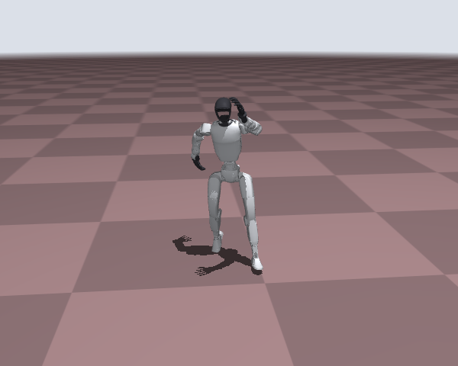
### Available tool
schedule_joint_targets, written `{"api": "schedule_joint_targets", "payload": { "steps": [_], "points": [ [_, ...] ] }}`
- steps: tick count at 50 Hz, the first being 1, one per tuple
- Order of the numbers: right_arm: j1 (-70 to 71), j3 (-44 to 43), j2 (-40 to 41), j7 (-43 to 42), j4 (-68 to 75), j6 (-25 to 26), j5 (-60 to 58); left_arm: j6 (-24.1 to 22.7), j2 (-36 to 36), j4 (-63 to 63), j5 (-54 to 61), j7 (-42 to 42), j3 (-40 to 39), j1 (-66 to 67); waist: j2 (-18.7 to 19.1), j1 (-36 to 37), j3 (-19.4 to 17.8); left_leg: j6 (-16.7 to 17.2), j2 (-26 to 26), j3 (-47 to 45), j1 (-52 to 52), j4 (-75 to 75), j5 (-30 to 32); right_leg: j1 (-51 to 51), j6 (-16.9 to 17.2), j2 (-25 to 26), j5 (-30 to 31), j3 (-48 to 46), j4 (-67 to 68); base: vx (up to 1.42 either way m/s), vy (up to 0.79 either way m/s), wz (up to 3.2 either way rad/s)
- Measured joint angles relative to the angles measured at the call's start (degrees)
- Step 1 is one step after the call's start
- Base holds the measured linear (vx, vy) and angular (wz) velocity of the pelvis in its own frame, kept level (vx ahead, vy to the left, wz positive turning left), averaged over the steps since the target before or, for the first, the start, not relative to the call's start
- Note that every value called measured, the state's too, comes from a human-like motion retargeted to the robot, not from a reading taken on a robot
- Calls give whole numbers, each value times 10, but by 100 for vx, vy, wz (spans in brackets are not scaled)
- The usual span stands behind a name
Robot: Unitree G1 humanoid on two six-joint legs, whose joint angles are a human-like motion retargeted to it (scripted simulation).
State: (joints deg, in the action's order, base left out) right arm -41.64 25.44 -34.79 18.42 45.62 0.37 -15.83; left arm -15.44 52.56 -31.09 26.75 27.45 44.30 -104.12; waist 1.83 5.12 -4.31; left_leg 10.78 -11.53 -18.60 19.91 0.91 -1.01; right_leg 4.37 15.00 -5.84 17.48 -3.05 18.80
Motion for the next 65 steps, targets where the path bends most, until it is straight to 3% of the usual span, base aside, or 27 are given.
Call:
{"api": "schedule_joint_targets", "payload": {
  "steps": [5, 7, 8, 10, 12, 15, 16, 18, 20, 21, 25, 28, 32, 37, 40, 43, 45, 48, 50, 53, 54, 55, 57, 59, 61, 63, 65],
  "points": [
    [55, 23, -32, -10, 1, -10, -61, -39, 186, 91, 65, -29, 54, -29, -22, 74, 13, 26, -63, -75, 58, -52, -64, -61, 0, -70, 27, 26, -25, -7, 7, -251],
    [80, 22, -43, -16, -1, -8, -56, -56, 244, 137, 99, -29, 53, -29, -35, 100, -2, 17, -78, -45, 131, 48, -29, -75, 0, -130, -71, 30, -23, -18, 26, -187],
    [93, 20, -37, -23, 7, -8, -57, -68, 279, 163, 107, -38, 51, -25, -48, 100, -16, 8, -96, -20, 219, 218, -31, -87, 0, -175, -164, 22, -5, -22, 35, -79],
    [146, 33, -27, -64, 41, 19, -49, -95, 313, 210, 177, -26, 37, -4, -107, 84, -62, 10, -60, -4, 336, 413, 21, -83, -10, -307, -360, -20, 84, -28, 27, 39],
    [222, 37, 13, -117, 99, 46, -75, -113, 336, 251, 224, -33, 13, 40, -142, 59, -115, 19, -61, 3, 410, 578, -8, -78, -40, -377, -493, -31, 212, -19, 8, 91],
    [379, 24, 98, -182, 189, 84, -135, -118, 359, 313, 264, -44, -75, 182, -169, 35, -183, 12, -60, 25, 446, 693, -47, -83, -57, -402, -561, -4, 340, -2, 3, 49],
    [411, 4, 110, -214, 173, 85, -118, -118, 345, 341, 243, -36, -170, 308, -169, 45, -192, 18, -66, 32, 449, 714, -52, -97, -57, -403, -565, -11, 341, 14, 3, -14],
    [438, -33, 106, -278, 77, 73, -52, -122, 284, 416, 202, -13, -397, 607, -162, 74, -185, 26, -85, 36, 452, 738, -61, -98, -57, -404, -554, -9, 330, 26, 6, -58],
    [441, -42, 75, -313, -89, 58, 15, -116, 159, 536, 181, -16, -639, 944, -144, 79, -172, 22, -86, 26, 413, 709, -60, -132, -46, -381, -486, -12, 260, 36, 12, -36],
    [429, -44, 67, -334, -180, 42, 35, -112, 97, 581, 175, -24, -682, 1048, -146, 84, -150, 19, -78, 18, 390, 667, -47, -135, -46, -363, -428, -6, 227, 38, 10, 6],
    [332, -102, 53, -396, -475, -28, 37, -66, -94, 635, 61, -98, -716, 1364, -115, 138, -62, 33, -43, 26, 223, 379, 45, -155, -34, -234, -132, 0, 84, 38, 2, 26],
    [303, -128, 63, -437, -516, -52, 2, -10, -169, 521, -4, -161, -675, 1472, -71, 156, -15, 42, 7, 71, 18, -13, 216, -140, -1, -123, -68, 14, 19, 22, 10, 85],
    [350, -105, 105, -450, -472, -73, 13, 27, -220, 282, -158, -187, -613, 1456, -73, 145, 11, 40, -15, 80, -61, -59, 88, -10, 0, -4, -105, -18, -22, 2, -27, 111],
    [398, -91, 119, -456, -435, -33, 20, 91, -224, -69, -261, -219, -482, 1289, -118, 58, -46, 2, 59, 81, -142, 127, 11, 129, 0, -21, -164, -20, -94, -6, -16, 269],
    [391, -114, 102, -439, -464, -32, 75, 122, -234, -270, -306, -263, -393, 1177, -107, 9, -74, 16, 49, 153, -181, 287, -29, 200, 0, -24, -201, -6, -117, -3, -12, 269],
    [380, -142, 65, -473, -516, -24, 70, 128, -252, -358, -323, -239, -327, 1114, -65, -26, -84, 41, 19, 240, -230, 344, 11, 261, 0, -25, -94, -49, -127, -9, -5, 207],
    [422, -178, 41, -499, -543, -13, 46, 116, -256, -346, -308, -198, -327, 1056, -35, -41, -145, 15, -32, 260, -273, 344, -84, 311, 0, -42, 5, -99, -58, -20, 4, 178],
    [481, -255, 24, -580, -533, 14, -30, 92, -291, -272, -166, -113, -395, 1007, 18, -49, -217, -30, -132, 206, -318, 331, -343, 467, -16, -92, -66, -136, 256, -34, 9, 122],
    [529, -273, 30, -610, -490, 32, -9, 72, -324, -242, -43, -65, -415, 980, 40, -62, -254, -59, -170, 211, -271, 399, -430, 512, -20, -122, -76, -147, 329, -42, 16, 101],
    [577, -269, 43, -630, -380, 13, 135, 72, -358, -240, -7, -54, -391, 954, 50, -36, -250, -84, -172, 246, -143, 523, -436, 546, -28, -118, -47, -154, 285, -30, 5, 1],
    [586, -264, 62, -652, -354, -21, 226, 74, -363, -244, -23, -57, -378, 956, 48, -18, -244, -81, -172, 234, -139, 517, -425, 543, -21, -102, -32, -153, 253, -13, -3, -98],
    [592, -258, 86, -675, -334, -67, 329, 76, -365, -249, -42, -61, -364, 963, 44, 1, -236, -76, -173, 217, -146, 496, -413, 536, -11, -84, -16, -152, 218, -3, -7, -81],
    [579, -253, 105, -622, -292, -79, 393, 84, -364, -257, -67, -89, -344, 1009, 35, 1, -221, -59, -168, 202, -183, 417, -378, 497, 0, -68, -2, -160, 152, 5, -10, -10],
    [553, -266, 140, -622, -306, -141, 495, 77, -368, -264, -55, -93, -329, 1058, 33, -25, -212, -32, -164, 209, -202, 349, -333, 453, 0, -73, 5, -176, 98, 8, -7, 95],
    [517, -277, 140, -581, -310, -138, 483, 75, -373, -271, -52, -121, -317, 1101, 31, -57, -203, -17, -151, 220, -202, 308, -289, 416, 0, -95, 12, -188, 58, 7, 3, 144],
    [473, -286, 113, -521, -303, -89, 372, 78, -375, -274, -75, -162, -307, 1139, 27, -80, -193, -11, -136, 212, -200, 281, -254, 386, 0, -122, 18, -196, 26, 6, 7, 132],
    [433, -299, 104, -534, -318, -93, 336, 73, -376, -268, -98, -170, -298, 1171, 28, -86, -183, -7, -131, 179, -209, 258, -235, 365, 0, -140, 25, -204, 5, 2, 7, 80]
  ]
}}
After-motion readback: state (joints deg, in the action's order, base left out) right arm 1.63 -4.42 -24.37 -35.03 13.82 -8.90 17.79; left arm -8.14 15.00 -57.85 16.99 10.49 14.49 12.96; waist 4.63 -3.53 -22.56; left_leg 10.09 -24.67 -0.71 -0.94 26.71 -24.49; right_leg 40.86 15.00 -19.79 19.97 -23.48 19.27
